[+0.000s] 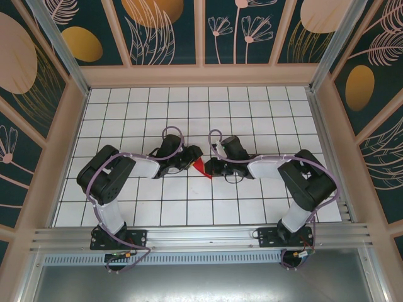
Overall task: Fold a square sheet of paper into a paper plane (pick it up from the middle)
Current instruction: Fold the wing for the fifth time at the center of the table.
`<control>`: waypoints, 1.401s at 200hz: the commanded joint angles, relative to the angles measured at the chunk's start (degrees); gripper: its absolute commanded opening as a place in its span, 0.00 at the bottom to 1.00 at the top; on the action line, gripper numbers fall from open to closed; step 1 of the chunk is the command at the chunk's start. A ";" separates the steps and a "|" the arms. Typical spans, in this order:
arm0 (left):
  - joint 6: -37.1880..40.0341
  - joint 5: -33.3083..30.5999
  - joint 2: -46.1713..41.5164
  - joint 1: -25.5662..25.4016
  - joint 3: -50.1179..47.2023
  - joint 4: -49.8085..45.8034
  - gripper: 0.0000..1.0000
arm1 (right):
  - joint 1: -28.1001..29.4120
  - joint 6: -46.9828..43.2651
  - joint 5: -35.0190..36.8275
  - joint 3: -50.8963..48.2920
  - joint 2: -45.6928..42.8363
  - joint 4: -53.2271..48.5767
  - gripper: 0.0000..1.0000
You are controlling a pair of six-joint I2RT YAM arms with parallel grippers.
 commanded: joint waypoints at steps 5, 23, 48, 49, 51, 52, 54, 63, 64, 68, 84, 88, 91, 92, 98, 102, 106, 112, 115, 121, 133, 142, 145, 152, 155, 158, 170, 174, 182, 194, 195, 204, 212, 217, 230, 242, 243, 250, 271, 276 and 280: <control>1.35 -0.99 2.08 0.03 0.76 -2.54 0.51 | 0.14 -2.93 -2.18 -2.12 -0.73 -1.81 0.06; 1.05 -0.96 2.17 0.03 0.94 -2.86 0.51 | 0.98 -4.42 -1.71 -2.11 0.39 -3.48 0.06; 0.81 -1.01 2.27 0.02 0.94 -3.18 0.51 | 2.59 -5.95 1.14 -2.10 1.00 -5.36 0.06; 0.79 -1.02 2.31 0.00 0.94 -3.15 0.51 | 2.62 -6.00 1.15 -2.15 1.02 -5.41 0.06; 0.71 -0.96 2.33 -0.01 0.94 -3.18 0.51 | 2.71 -6.04 1.16 -2.11 1.08 -5.43 0.07; 0.74 -0.95 2.34 -0.02 0.94 -3.20 0.51 | 2.77 -6.09 1.12 -2.11 1.07 -5.44 0.07; 0.70 -0.95 2.34 -0.02 0.94 -3.17 0.51 | 2.86 -6.15 1.02 -2.10 1.14 -5.52 0.07; 0.57 -0.94 2.26 -0.01 0.94 -3.15 0.51 | 3.08 -6.43 0.55 -2.01 1.52 -5.75 0.07; 0.58 -0.94 2.30 -0.02 0.94 -3.18 0.51 | 3.18 -6.42 0.55 -2.01 1.59 -5.78 0.08; 0.59 -0.86 2.33 -0.01 0.94 -3.16 0.51 | 3.26 -6.32 0.73 -2.01 1.72 -5.96 0.08; 0.54 -1.03 2.23 -0.01 0.94 -3.64 0.51 | 3.35 -5.28 1.64 -2.81 2.13 -5.57 0.07; 0.55 -1.14 2.25 0.00 0.94 -3.78 0.51 | 3.29 -5.07 1.87 -3.01 2.17 -5.42 0.08; 0.59 -1.10 2.25 -0.02 0.94 -3.87 0.51 | 3.27 -4.90 2.05 -3.21 2.19 -5.30 0.08; 0.55 -1.11 2.26 -0.02 0.94 -3.90 0.51 | 3.22 -4.81 2.09 -3.23 2.14 -5.25 0.08; 0.58 -1.11 2.26 -0.02 1.02 -3.97 0.51 | 3.27 -4.50 2.09 -3.46 2.14 -5.06 0.08; 0.57 -1.12 2.26 0.03 1.03 -4.00 0.51 | 3.27 -4.40 1.78 -3.63 2.19 -4.87 0.08; 0.58 -1.16 2.26 0.03 0.98 -4.01 0.51 | 3.35 -4.32 1.44 -3.75 2.24 -4.58 0.08; 0.57 -1.12 2.23 0.00 1.02 -4.10 0.51 | 3.52 -4.00 1.38 -4.05 2.27 -4.32 0.07; 0.58 -1.12 2.25 0.03 1.03 -4.15 0.51 | 3.57 -3.89 1.51 -4.18 2.28 -4.13 0.07; 0.53 -1.19 2.21 0.01 1.03 -4.14 0.51 | 3.73 -3.70 1.96 -4.52 2.55 -3.99 0.07; 0.57 -1.21 2.25 -0.01 1.03 -4.39 0.51 | 4.10 -3.26 2.59 -4.75 3.52 -4.45 0.06; 0.57 -1.28 2.26 0.03 1.14 -4.74 0.51 | 4.59 -3.09 3.37 -4.83 4.10 -4.97 0.05; 0.59 -1.29 2.26 0.05 1.19 -4.79 0.51 | 4.85 -3.00 3.82 -4.87 4.15 -5.06 0.05; 0.64 -1.30 2.26 -0.02 1.21 -4.89 0.51 | 5.39 -2.97 4.92 -4.78 4.23 -5.56 0.05; 0.63 -1.28 2.21 0.02 1.18 -4.89 0.51 | 5.52 -3.05 5.29 -4.62 4.28 -5.88 0.05; 0.64 -1.29 2.14 0.02 1.12 -4.89 0.51 | 5.67 -3.08 5.60 -4.45 4.30 -6.23 0.06; 0.65 -1.24 2.25 0.01 1.11 -4.76 0.51 | 5.90 -3.24 6.76 -3.66 3.67 -7.27 0.08; 0.68 -1.21 2.24 -0.01 1.20 -4.80 0.51 | 5.86 -3.11 6.97 -3.41 3.35 -7.67 0.09; 0.60 -1.12 2.22 0.01 1.28 -4.86 0.51 | 5.80 -2.94 7.30 -2.93 2.50 -8.29 0.10; 0.64 -1.03 2.25 -0.02 1.37 -4.84 0.51 | 5.71 -2.35 7.34 -2.48 1.08 -8.70 0.12; 0.66 -1.03 2.25 -0.02 1.37 -4.87 0.51 | 5.72 -2.27 7.33 -2.51 0.98 -8.71 0.12; 0.73 -1.07 2.26 0.00 1.38 -5.02 0.51 | 5.56 -1.54 6.88 -2.43 -0.35 -8.74 0.14; 0.85 -1.01 2.32 -0.01 1.46 -5.19 0.51 | 5.34 -0.86 6.30 -2.67 -1.45 -8.20 0.15; 0.88 -0.95 2.37 0.01 1.55 -5.24 0.51 | 5.15 -0.51 5.91 -2.89 -2.12 -7.94 0.16; 1.01 -0.77 2.67 0.01 1.77 -5.39 0.51 | 4.47 0.31 4.51 -3.52 -3.09 -7.35 0.16; 0.99 -0.68 2.74 -0.01 1.91 -5.50 0.51 | 4.16 0.92 3.52 -4.37 -3.59 -6.89 0.16; 1.01 -0.68 2.76 -0.01 1.95 -5.46 0.51 | 4.15 0.99 3.53 -4.47 -3.69 -6.79 0.16; 1.05 -0.68 2.70 0.06 1.99 -5.59 0.51 | 4.08 1.28 3.18 -5.17 -3.89 -6.13 0.16; 1.07 -0.68 2.69 -0.02 1.99 -5.78 0.51 | 4.14 1.56 3.53 -6.14 -3.38 -5.83 0.15; 1.18 -0.68 2.66 0.03 1.99 -5.75 0.51 | 4.15 1.39 3.33 -6.14 -3.06 -5.89 0.13; 1.16 -0.67 2.66 -0.01 1.99 -5.78 0.51 | 4.12 1.34 3.08 -6.21 -2.80 -5.76 0.11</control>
